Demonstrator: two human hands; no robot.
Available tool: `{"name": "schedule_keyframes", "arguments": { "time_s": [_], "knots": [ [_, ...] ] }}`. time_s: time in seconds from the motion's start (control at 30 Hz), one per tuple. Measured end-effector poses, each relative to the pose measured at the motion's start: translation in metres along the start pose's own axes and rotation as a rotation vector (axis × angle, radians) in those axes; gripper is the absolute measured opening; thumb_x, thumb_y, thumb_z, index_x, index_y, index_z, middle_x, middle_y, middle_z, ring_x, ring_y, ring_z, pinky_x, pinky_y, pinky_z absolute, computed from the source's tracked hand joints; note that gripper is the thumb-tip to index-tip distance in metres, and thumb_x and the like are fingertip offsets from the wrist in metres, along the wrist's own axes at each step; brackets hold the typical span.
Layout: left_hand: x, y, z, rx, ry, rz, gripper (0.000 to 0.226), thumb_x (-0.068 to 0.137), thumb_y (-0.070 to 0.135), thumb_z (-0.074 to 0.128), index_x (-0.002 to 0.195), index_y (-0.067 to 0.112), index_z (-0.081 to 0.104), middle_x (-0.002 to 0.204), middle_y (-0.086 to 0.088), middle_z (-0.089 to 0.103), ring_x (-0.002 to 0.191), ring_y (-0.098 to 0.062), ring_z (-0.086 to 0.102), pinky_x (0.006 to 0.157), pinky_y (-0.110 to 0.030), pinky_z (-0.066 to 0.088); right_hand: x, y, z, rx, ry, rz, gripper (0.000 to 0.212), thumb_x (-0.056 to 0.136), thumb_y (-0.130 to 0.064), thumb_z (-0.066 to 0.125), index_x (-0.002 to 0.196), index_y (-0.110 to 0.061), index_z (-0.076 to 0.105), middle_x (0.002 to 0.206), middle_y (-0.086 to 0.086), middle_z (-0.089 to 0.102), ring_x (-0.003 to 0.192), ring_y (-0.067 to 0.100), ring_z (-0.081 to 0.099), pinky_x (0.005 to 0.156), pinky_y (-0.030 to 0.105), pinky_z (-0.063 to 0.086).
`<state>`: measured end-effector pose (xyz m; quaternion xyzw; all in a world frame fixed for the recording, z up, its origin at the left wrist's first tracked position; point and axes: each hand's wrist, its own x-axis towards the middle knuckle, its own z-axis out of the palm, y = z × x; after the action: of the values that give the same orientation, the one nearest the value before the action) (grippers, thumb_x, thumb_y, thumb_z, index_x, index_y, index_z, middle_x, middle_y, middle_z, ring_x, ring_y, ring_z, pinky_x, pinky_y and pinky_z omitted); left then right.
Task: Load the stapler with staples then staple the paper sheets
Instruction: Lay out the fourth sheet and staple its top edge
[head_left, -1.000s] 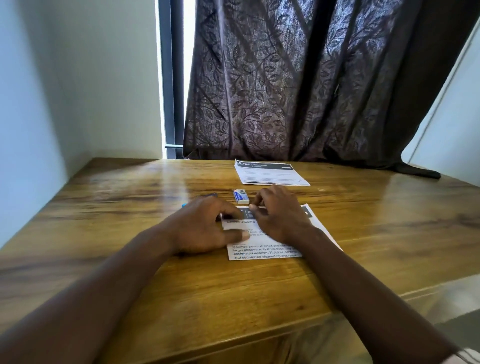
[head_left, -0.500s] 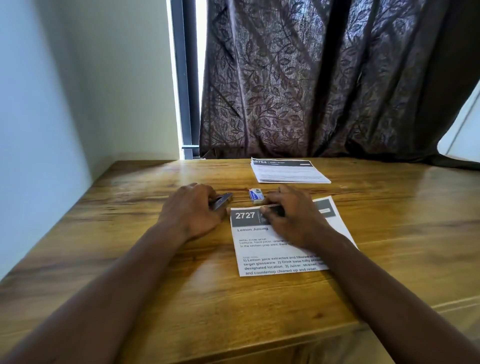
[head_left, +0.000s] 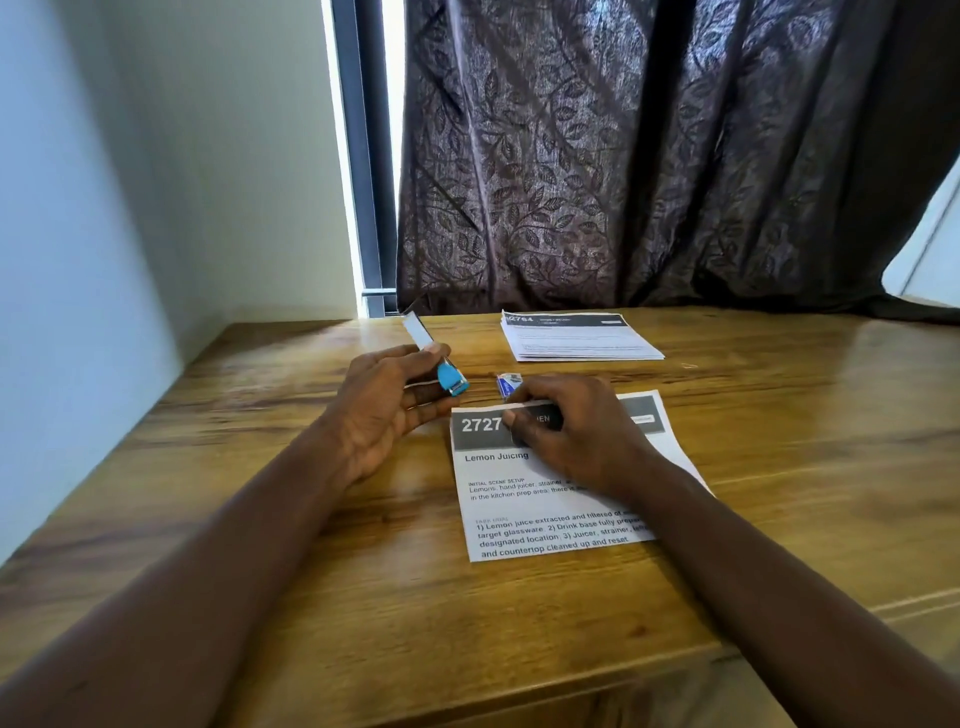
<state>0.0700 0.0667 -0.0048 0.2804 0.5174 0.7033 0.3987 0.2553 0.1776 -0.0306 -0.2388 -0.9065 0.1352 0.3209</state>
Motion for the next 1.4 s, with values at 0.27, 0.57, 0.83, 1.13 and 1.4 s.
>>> {"name": "schedule_keyframes", "arguments": {
  "time_s": [0.27, 0.57, 0.83, 1.13, 1.4],
  "knots": [
    [0.000, -0.006, 0.002, 0.183, -0.048, 0.019, 0.027, 0.091, 0.021, 0.071, 0.114, 0.006, 0.073, 0.107, -0.012, 0.078, 0.099, -0.023, 0.074, 0.083, -0.037, 0.061, -0.002, -0.005, -0.001, -0.106, 0.069, -0.076, 0.027, 0.091, -0.049, 0.059, 0.104, -0.028, 0.069, 0.102, -0.011, 0.072, 0.100, 0.012, 0.061, 0.097, 0.043, 0.040],
    [-0.002, -0.003, 0.002, 0.267, -0.137, -0.005, 0.023, 0.092, 0.025, 0.069, 0.102, 0.006, 0.077, 0.092, -0.009, 0.078, 0.086, -0.021, 0.073, 0.082, -0.038, 0.060, -0.003, -0.012, -0.003, -0.208, 0.066, -0.102, 0.036, 0.091, -0.049, 0.051, 0.111, -0.025, 0.069, 0.106, -0.007, 0.068, 0.105, 0.016, 0.058, 0.092, 0.036, 0.029],
    [0.002, -0.003, -0.001, 0.237, -0.137, -0.045, 0.040, 0.076, 0.033, 0.076, 0.105, 0.005, 0.076, 0.096, -0.012, 0.078, 0.078, -0.021, 0.074, 0.074, -0.034, 0.063, -0.003, -0.015, -0.002, -0.268, 0.059, -0.059, 0.035, 0.096, -0.051, 0.049, 0.110, -0.027, 0.070, 0.106, -0.005, 0.070, 0.104, 0.017, 0.059, 0.096, 0.039, 0.030],
    [0.005, -0.003, -0.001, 0.243, -0.122, -0.059, 0.051, 0.070, 0.035, 0.078, 0.109, 0.001, 0.075, 0.090, -0.010, 0.078, 0.075, -0.022, 0.070, 0.071, -0.034, 0.062, -0.004, -0.031, 0.003, -0.474, 0.042, -0.107, 0.056, 0.092, -0.072, 0.037, 0.104, -0.027, 0.068, 0.095, -0.003, 0.067, 0.097, 0.020, 0.058, 0.100, 0.048, 0.034],
    [0.006, -0.004, -0.001, 0.310, -0.158, -0.043, 0.043, 0.071, 0.032, 0.079, 0.103, 0.004, 0.077, 0.090, -0.009, 0.078, 0.078, -0.020, 0.072, 0.080, -0.040, 0.061, -0.003, -0.029, 0.007, -0.456, 0.085, -0.102, 0.039, 0.094, -0.053, 0.044, 0.087, -0.026, 0.071, 0.084, -0.005, 0.061, 0.088, 0.018, 0.054, 0.091, 0.043, 0.030]
  ]
}}
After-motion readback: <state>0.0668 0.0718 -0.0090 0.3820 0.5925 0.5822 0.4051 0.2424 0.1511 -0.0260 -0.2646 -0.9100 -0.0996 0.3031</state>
